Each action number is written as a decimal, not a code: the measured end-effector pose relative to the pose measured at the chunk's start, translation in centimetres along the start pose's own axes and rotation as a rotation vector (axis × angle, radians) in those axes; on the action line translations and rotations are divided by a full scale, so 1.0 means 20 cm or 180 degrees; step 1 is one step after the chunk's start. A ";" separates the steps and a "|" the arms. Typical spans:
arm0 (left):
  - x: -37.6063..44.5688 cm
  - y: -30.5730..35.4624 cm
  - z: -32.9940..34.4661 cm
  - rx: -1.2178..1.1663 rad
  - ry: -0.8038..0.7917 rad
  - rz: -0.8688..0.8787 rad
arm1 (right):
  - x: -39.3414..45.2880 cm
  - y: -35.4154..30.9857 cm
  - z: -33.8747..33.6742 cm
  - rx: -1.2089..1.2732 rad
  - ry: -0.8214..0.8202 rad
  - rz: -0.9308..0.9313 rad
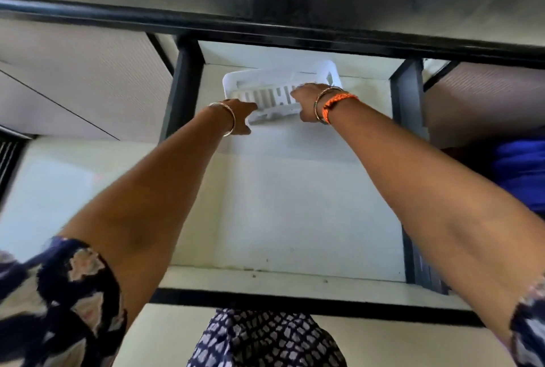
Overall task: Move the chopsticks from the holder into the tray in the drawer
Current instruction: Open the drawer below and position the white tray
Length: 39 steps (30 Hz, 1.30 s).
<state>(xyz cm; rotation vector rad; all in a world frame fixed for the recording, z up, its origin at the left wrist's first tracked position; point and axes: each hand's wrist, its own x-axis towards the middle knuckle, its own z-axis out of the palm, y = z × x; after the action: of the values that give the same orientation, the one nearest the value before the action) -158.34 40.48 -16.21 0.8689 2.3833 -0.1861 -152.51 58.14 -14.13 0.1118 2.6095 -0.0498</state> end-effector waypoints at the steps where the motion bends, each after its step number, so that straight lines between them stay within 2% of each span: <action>1: 0.04 -0.01 0.01 -0.0019 -0.0054 -0.0046 | 0.04 0.01 0.00 -0.0001 -0.0133 0.0027; 3: 0.08 0.00 0.04 -0.0171 0.0029 -0.0106 | 0.06 0.03 0.05 0.0019 -0.0278 0.0100; 5: 0.06 0.01 0.06 -0.0260 0.0121 -0.0047 | 0.02 0.04 0.13 0.0171 -0.0186 0.0133; 9: -0.11 0.02 0.21 0.0039 0.0110 0.0201 | -0.22 0.01 0.30 0.0560 -0.0134 0.0108; 14: -0.41 0.13 0.42 0.0074 -0.0014 0.0467 | -0.62 -0.14 0.52 0.0687 -0.0426 0.0191; 21: -0.66 0.25 0.58 -0.0138 -0.0258 0.0347 | -0.87 -0.24 0.63 0.0738 -0.0709 0.0274; 29: -0.72 0.28 0.59 -0.0034 -0.0115 0.0292 | -0.92 -0.27 0.65 0.0787 -0.0750 0.0337; 39: -0.66 0.24 0.64 0.0274 -0.0056 0.0564 | -0.92 -0.27 0.64 0.0862 -0.0537 0.0553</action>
<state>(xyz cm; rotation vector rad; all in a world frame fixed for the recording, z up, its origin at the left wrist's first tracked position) -140.98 33.02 -18.78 1.1081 2.2816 -0.2260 -130.67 50.65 -15.82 0.4112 2.4022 -0.3364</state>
